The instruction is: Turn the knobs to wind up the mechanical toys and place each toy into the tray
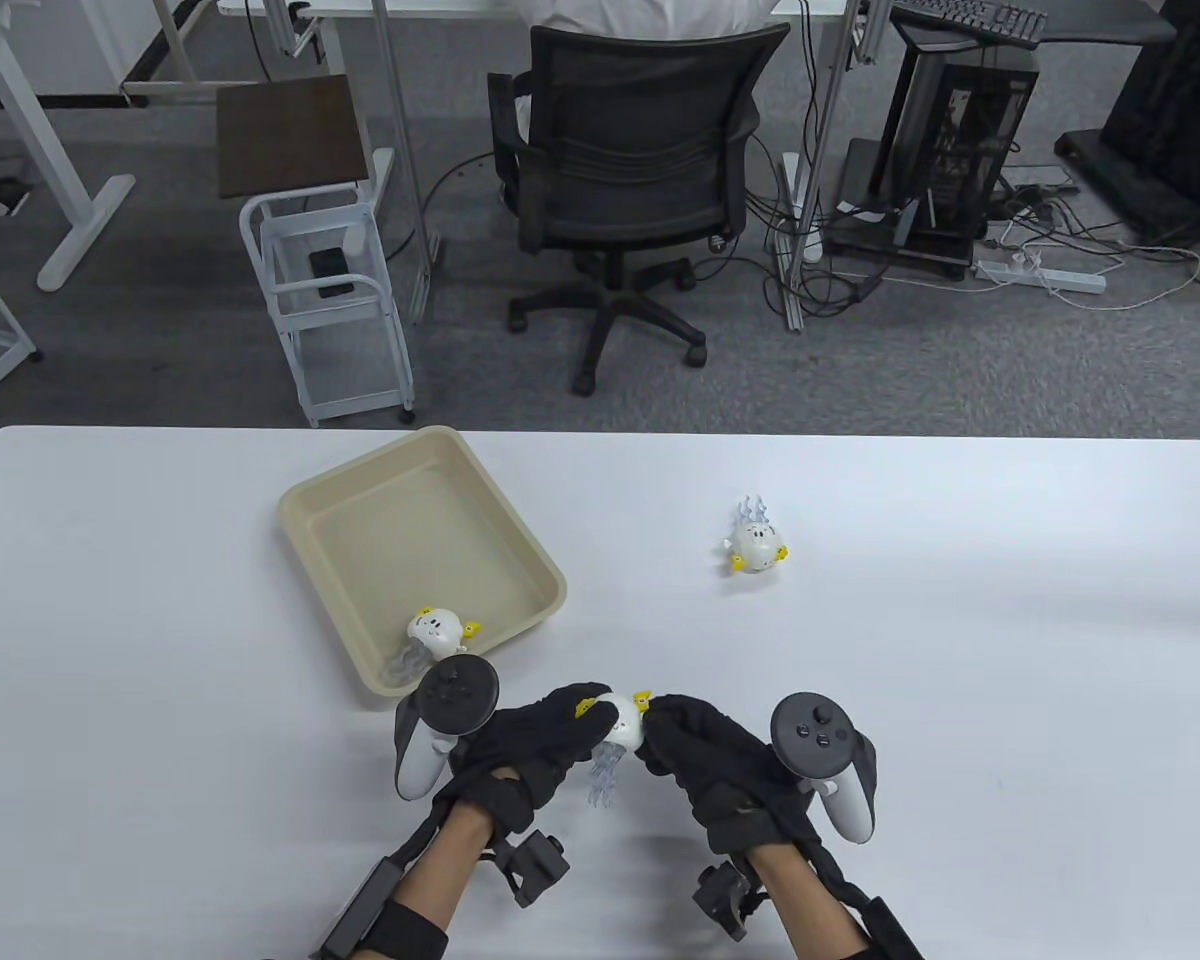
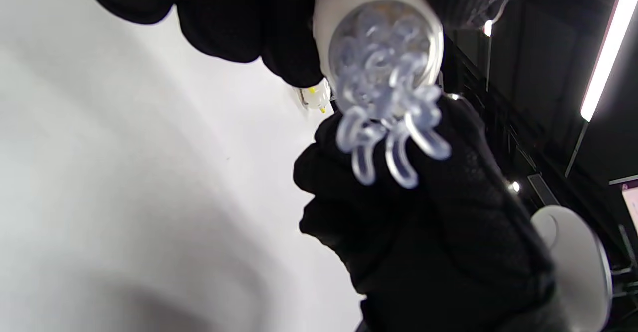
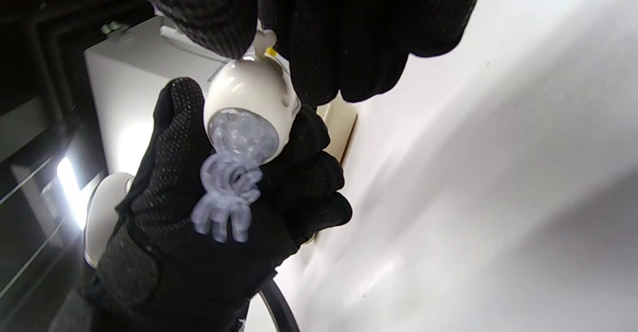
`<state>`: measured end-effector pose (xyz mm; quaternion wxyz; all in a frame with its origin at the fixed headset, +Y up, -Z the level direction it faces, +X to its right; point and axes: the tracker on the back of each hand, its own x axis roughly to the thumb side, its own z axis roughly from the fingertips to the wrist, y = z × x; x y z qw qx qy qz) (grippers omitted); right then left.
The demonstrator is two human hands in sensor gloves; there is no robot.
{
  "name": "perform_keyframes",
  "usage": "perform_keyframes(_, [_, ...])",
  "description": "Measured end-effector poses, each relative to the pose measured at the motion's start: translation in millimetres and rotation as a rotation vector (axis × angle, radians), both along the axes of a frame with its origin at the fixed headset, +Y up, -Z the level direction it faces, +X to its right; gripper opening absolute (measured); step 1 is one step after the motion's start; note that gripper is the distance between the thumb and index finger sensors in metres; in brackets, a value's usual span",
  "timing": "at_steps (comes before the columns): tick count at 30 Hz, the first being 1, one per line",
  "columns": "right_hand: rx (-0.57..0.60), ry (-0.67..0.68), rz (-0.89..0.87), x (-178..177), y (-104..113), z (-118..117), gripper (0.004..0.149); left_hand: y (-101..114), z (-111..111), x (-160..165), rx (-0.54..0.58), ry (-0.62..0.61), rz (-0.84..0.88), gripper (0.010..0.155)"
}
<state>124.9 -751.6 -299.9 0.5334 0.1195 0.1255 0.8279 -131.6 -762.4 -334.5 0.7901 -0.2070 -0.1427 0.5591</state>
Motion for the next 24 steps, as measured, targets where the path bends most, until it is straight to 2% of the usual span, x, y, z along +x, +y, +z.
perform_keyframes(4, [0.047,0.028,0.048,-2.0,3.2,0.1,0.048,-4.4,-1.8,-2.9,-0.061,0.01,0.046,0.08])
perform_keyframes(8, [0.072,-0.027,0.069,-0.1,8.0,1.2,0.044,-0.2,-0.2,0.2,-0.011,-0.031,0.051,0.078])
perform_keyframes(9, [0.052,-0.04,0.051,0.7,7.2,0.6,0.041,1.2,0.5,1.7,0.01,-0.04,0.069,0.076])
perform_keyframes(14, [-0.232,-0.108,-0.228,5.5,-11.2,-2.9,0.04,10.3,4.2,10.3,0.141,-0.094,0.034,0.075])
perform_keyframes(16, [-0.272,-0.104,-0.275,6.8,-15.1,-3.8,0.04,12.7,5.8,11.7,0.185,-0.091,0.017,0.075])
perform_keyframes(19, [-0.271,-0.1,-0.254,7.7,-16.8,-5.4,0.04,9.7,4.9,12.1,0.163,-0.084,-0.008,0.074])
perform_keyframes(24, [-0.168,-0.064,-0.153,4.5,-11.1,-4.6,0.044,6.6,2.2,6.2,0.124,-0.004,-0.04,0.078])
